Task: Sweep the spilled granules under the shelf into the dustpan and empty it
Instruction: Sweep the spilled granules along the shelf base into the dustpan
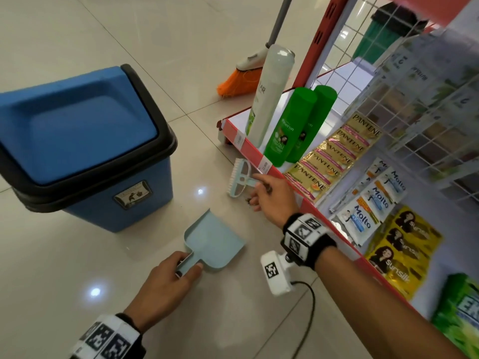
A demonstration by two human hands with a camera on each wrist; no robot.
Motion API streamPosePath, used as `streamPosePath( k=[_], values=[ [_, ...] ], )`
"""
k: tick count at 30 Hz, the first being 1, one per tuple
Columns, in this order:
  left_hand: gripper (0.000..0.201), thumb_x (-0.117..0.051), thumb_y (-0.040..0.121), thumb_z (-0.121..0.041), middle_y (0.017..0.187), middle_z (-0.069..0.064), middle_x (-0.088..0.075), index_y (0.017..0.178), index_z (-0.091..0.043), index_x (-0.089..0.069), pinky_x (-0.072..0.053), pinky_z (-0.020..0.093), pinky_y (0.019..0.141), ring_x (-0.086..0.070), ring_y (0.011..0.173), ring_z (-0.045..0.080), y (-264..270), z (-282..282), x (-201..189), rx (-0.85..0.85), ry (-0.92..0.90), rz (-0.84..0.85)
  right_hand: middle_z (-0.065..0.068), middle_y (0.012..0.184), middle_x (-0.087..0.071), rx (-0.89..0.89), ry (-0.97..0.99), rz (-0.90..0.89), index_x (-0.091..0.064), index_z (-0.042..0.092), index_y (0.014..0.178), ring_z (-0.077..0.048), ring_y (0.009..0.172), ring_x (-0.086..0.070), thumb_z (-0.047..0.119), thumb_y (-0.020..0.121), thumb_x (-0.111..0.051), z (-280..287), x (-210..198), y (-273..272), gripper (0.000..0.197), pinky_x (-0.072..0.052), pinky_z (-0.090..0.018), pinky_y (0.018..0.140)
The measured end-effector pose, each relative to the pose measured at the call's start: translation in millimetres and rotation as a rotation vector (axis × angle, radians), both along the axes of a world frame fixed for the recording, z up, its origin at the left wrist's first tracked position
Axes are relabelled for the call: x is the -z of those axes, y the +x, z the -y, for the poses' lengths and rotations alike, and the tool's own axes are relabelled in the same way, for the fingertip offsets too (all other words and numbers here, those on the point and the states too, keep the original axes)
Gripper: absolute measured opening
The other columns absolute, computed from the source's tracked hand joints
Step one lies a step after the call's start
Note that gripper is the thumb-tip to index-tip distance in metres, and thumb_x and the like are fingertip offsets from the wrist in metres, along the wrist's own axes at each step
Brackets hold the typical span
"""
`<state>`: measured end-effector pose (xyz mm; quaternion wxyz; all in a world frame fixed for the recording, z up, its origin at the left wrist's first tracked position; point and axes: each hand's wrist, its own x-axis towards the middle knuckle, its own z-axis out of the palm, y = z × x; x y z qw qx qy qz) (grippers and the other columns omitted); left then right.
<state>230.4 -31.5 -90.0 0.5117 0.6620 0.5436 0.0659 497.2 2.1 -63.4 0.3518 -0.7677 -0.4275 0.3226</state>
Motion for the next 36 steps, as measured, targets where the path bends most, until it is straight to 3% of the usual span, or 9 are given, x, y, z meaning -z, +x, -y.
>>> streamPosePath(
  k=[4, 7, 11, 14, 17, 22, 26, 32, 36],
  values=[
    [0.019, -0.055, 0.093, -0.046, 0.087, -0.004, -0.067, 0.092, -0.028, -0.060, -0.049, 0.029, 0.068, -0.060, 0.074, 0.012, -4.5, -0.1, 1.4, 0.000, 0.004, -0.020, -0.004, 0.092, -0.072, -0.193, -0.096, 0.549, -0.068, 0.018, 0.112, -0.022, 0.081, -0.067, 0.028, 0.100, -0.049, 2.2, 10.8, 5.9, 0.025, -0.053, -0.039, 0.086],
    [0.021, -0.054, 0.092, -0.048, 0.089, -0.007, -0.067, 0.094, -0.028, -0.060, -0.051, 0.032, 0.073, -0.061, 0.078, 0.012, -6.5, -1.3, 2.0, -0.008, 0.001, -0.014, -0.005, 0.083, -0.068, -0.376, -0.244, 0.727, -0.068, 0.015, 0.099, -0.021, 0.077, -0.065, 0.033, 0.103, -0.041, 30.4, 10.6, 20.6, 0.033, -0.055, -0.039, 0.085],
    [0.021, -0.054, 0.093, -0.046, 0.092, -0.005, -0.067, 0.098, -0.027, -0.060, -0.052, 0.036, 0.077, -0.062, 0.082, 0.015, -4.6, -5.0, 3.0, -0.012, -0.014, 0.007, -0.002, 0.083, -0.070, -0.476, -0.314, 0.791, -0.070, 0.014, 0.097, -0.012, 0.069, -0.067, 0.031, 0.104, -0.039, 62.7, -5.0, 38.0, 0.036, -0.060, -0.027, 0.067],
    [0.021, -0.054, 0.093, -0.044, 0.093, -0.003, -0.067, 0.099, -0.025, -0.060, -0.052, 0.037, 0.078, -0.062, 0.083, 0.016, -0.2, -8.7, 3.7, -0.017, -0.015, 0.013, 0.005, 0.070, -0.061, -0.442, -0.159, 0.778, -0.072, 0.015, 0.098, -0.003, 0.058, -0.054, 0.029, 0.103, -0.045, 48.2, -17.6, 33.7, 0.031, -0.045, -0.017, 0.052],
    [0.025, -0.053, 0.093, -0.045, 0.093, -0.001, -0.067, 0.100, -0.022, -0.061, -0.052, 0.039, 0.079, -0.063, 0.084, 0.018, 3.4, -11.1, 2.8, -0.014, -0.023, 0.018, -0.003, 0.071, -0.064, -0.438, -0.053, 0.793, -0.071, 0.012, 0.104, -0.017, 0.061, -0.058, 0.032, 0.103, -0.042, 10.0, -18.9, 17.3, 0.035, -0.053, -0.037, 0.063],
    [0.022, -0.053, 0.093, -0.047, 0.092, -0.005, -0.067, 0.098, -0.027, -0.060, -0.052, 0.037, 0.077, -0.062, 0.081, 0.014, 0.8, -9.0, -0.4, -0.026, -0.022, 0.012, -0.015, 0.085, -0.066, -0.454, -0.048, 0.987, -0.065, 0.008, 0.109, -0.033, 0.078, -0.067, 0.014, 0.104, -0.041, -65.2, -6.0, -15.6, 0.025, -0.056, -0.040, 0.070],
    [0.020, -0.054, 0.093, -0.044, 0.091, -0.006, -0.067, 0.100, -0.027, -0.060, -0.052, 0.035, 0.075, -0.063, 0.080, 0.013, -1.9, -6.4, -2.2, -0.046, -0.028, 0.026, -0.019, 0.100, -0.064, -0.361, -0.243, 1.058, -0.064, 0.003, 0.103, -0.038, 0.091, -0.066, 0.003, 0.099, -0.039, -94.4, 8.7, -25.9, 0.025, -0.040, -0.039, 0.063],
    [0.026, -0.055, 0.093, -0.044, 0.095, 0.001, -0.068, 0.102, -0.020, -0.061, -0.051, 0.042, 0.081, -0.064, 0.086, 0.021, -2.9, -8.8, -3.4, -0.039, -0.048, 0.038, -0.012, 0.087, -0.062, -0.446, -0.405, 0.897, -0.066, 0.006, 0.094, -0.034, 0.082, -0.064, 0.012, 0.098, -0.042, -51.5, 12.1, -8.5, 0.025, -0.044, -0.032, 0.063],
    [0.024, -0.054, 0.094, -0.043, 0.093, 0.000, -0.067, 0.101, -0.021, -0.060, -0.051, 0.039, 0.078, -0.063, 0.084, 0.019, -2.1, -12.2, 0.6, -0.027, -0.049, 0.039, -0.001, 0.082, -0.064, -0.481, -0.400, 0.822, -0.069, 0.016, 0.096, -0.014, 0.069, -0.062, 0.028, 0.101, -0.048, -4.9, -5.0, 9.9, 0.025, -0.057, -0.030, 0.068]
  ],
)
